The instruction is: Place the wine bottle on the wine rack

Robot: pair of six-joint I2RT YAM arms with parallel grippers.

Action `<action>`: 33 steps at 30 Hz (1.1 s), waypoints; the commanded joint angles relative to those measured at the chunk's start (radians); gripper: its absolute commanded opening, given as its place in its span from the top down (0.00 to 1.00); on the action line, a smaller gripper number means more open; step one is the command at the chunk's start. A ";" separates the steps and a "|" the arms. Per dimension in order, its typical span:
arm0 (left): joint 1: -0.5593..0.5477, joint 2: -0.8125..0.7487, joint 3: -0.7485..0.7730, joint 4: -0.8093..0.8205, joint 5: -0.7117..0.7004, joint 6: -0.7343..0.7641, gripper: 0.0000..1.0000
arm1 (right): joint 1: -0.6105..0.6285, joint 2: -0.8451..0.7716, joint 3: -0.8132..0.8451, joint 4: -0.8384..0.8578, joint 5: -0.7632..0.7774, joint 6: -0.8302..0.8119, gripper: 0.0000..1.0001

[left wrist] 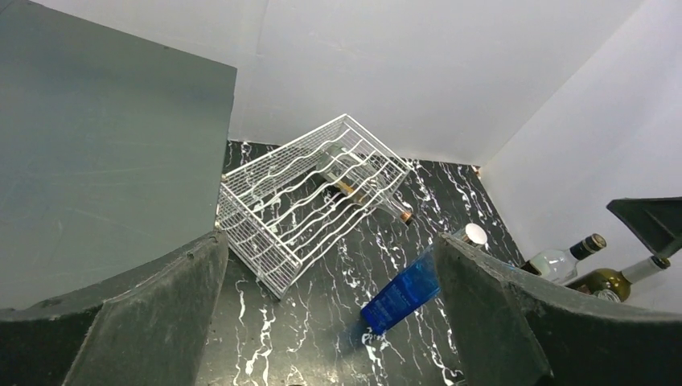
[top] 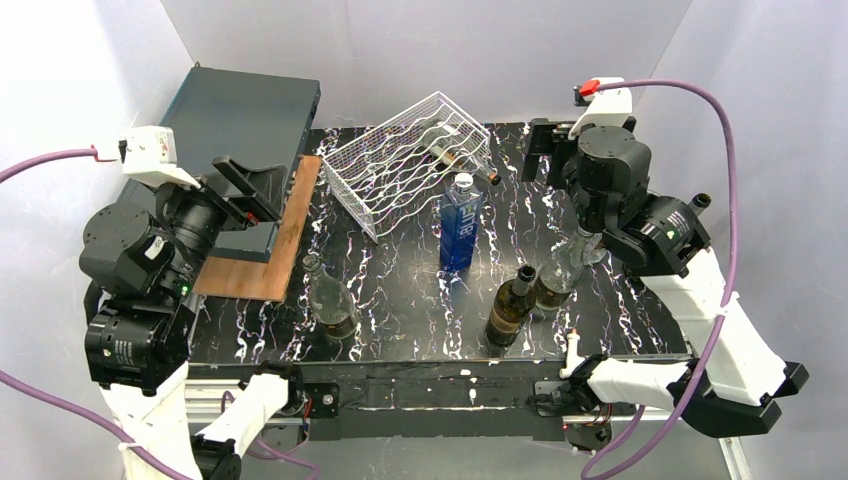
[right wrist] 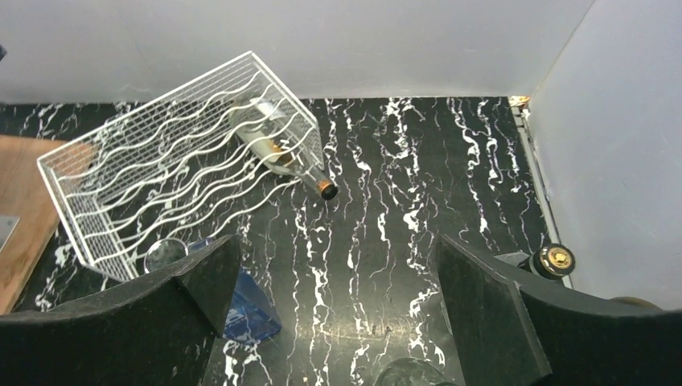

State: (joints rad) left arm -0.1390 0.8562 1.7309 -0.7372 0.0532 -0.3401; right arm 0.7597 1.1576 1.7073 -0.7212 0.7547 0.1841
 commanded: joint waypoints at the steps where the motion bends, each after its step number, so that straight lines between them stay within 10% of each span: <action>1: 0.007 0.026 -0.004 -0.009 0.060 0.015 0.01 | 0.003 0.015 0.024 0.009 -0.092 -0.006 0.00; 22: 0.007 0.051 -0.089 -0.028 0.316 -0.141 0.01 | 0.072 0.205 -0.012 0.079 -0.369 0.018 0.00; 33: 0.007 0.088 -0.141 -0.008 0.430 -0.219 0.01 | 0.109 0.223 -0.098 0.154 -0.316 0.021 0.28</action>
State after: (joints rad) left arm -0.1387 0.9367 1.6127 -0.7612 0.4152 -0.5259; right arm 0.8635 1.3823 1.6257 -0.6514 0.3985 0.2054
